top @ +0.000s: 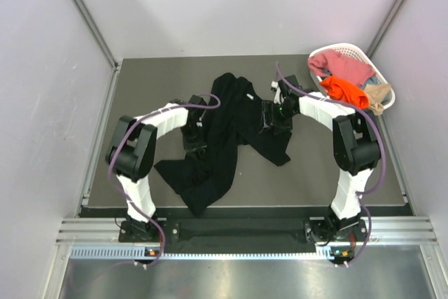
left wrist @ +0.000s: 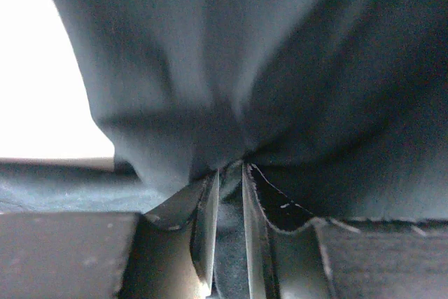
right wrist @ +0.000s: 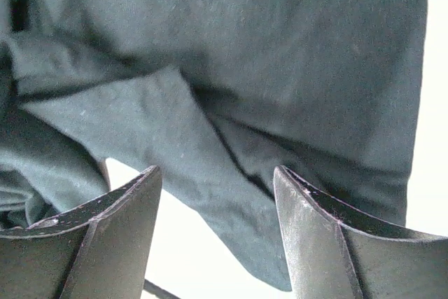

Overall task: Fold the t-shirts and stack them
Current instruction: Flatten the tshirt out

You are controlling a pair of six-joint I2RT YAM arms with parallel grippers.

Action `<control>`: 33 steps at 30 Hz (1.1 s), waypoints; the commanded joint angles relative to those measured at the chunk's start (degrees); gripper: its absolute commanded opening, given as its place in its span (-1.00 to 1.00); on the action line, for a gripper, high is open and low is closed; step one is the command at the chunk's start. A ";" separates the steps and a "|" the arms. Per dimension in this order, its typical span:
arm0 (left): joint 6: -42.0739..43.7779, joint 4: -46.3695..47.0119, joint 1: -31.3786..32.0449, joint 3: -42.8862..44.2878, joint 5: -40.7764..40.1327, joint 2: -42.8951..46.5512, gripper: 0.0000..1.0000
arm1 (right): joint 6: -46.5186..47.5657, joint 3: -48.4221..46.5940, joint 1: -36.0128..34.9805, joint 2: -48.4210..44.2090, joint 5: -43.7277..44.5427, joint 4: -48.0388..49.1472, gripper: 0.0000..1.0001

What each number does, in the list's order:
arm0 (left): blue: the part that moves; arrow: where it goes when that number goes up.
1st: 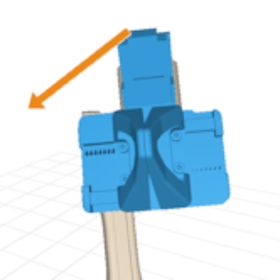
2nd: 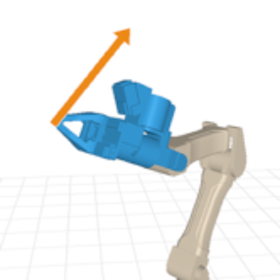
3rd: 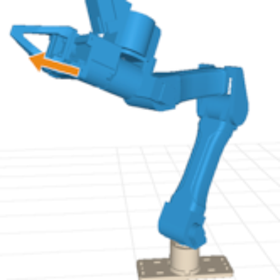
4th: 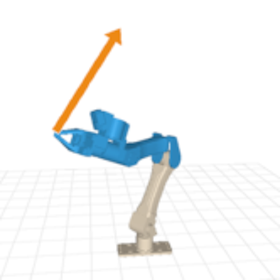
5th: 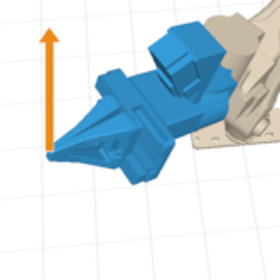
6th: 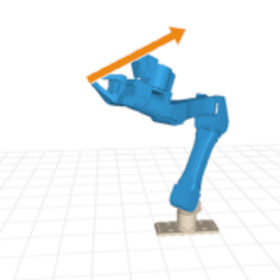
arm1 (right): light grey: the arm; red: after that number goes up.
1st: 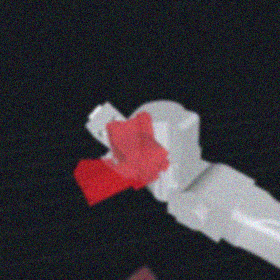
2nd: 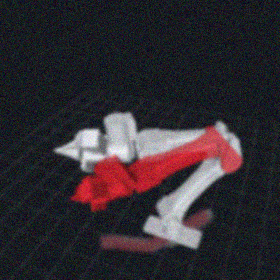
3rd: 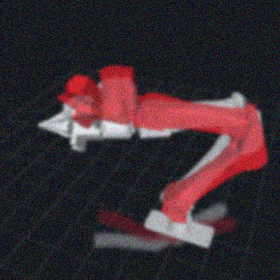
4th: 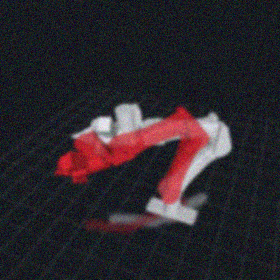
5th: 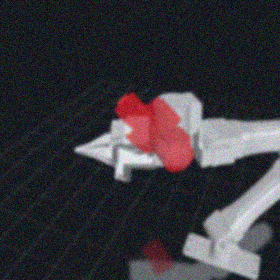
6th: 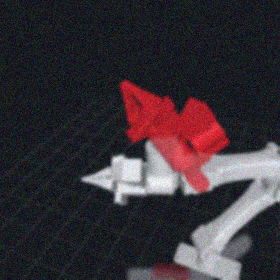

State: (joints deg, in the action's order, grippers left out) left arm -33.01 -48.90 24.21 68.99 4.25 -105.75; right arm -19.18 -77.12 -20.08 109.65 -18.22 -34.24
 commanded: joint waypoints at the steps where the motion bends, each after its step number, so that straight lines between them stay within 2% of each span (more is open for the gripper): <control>1: 5.75 2.34 -3.90 9.29 -3.36 -8.55 -0.53 | 1.07 0.74 -0.40 -6.02 1.25 -1.53 0.31; 8: 10.95 -2.85 -3.90 31.00 -10.12 -16.41 -0.46 | 2.39 2.94 -0.40 -9.45 4.42 -3.46 0.32; 11: 11.31 -6.19 -3.82 33.40 -14.34 -14.75 -0.36 | 2.13 2.59 -0.40 -10.06 4.16 -4.52 0.32; 13: 10.78 -7.08 -3.82 31.22 -15.50 -9.51 -0.27 | 2.13 2.24 -0.40 -10.33 4.16 -5.04 0.32; 15: 10.08 -7.52 -3.55 24.81 -15.94 -4.57 -0.13 | 2.39 1.71 -0.40 -10.68 4.42 -5.66 0.33; 17: 8.68 -8.39 -3.20 17.19 -14.63 3.16 -0.11 | 2.65 1.45 -0.40 -10.59 4.51 -5.93 0.33; 19: 6.49 -10.15 -3.11 12.42 -9.90 11.13 -0.17 | 2.74 1.36 -0.32 -10.42 4.33 -6.45 0.33; 23: 2.70 -12.61 -3.20 0.57 1.08 21.19 -0.38 | 2.83 1.97 -0.58 -10.24 4.07 -6.46 0.33; 24: 1.47 -12.88 -3.37 -0.95 4.16 22.25 -0.55 | 2.83 2.15 -0.49 -10.24 3.89 -6.45 0.33; 26: -2.40 -13.23 -3.29 -4.63 10.15 24.54 -0.67 | 2.92 2.59 -0.49 -10.15 3.28 -6.28 0.33; 29: -4.16 -13.24 -5.48 -8.06 10.07 26.56 -0.69 | 2.92 3.03 -0.67 -10.15 2.40 -6.10 0.33; 33: -6.35 -8.07 -9.53 -14.05 15.34 28.67 -0.67 | 2.22 5.05 -1.02 -11.38 2.05 -4.79 0.33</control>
State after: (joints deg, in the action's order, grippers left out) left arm -35.73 -60.07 16.97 57.78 13.87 -79.77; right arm -17.02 -73.32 -20.14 101.78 -15.25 -39.86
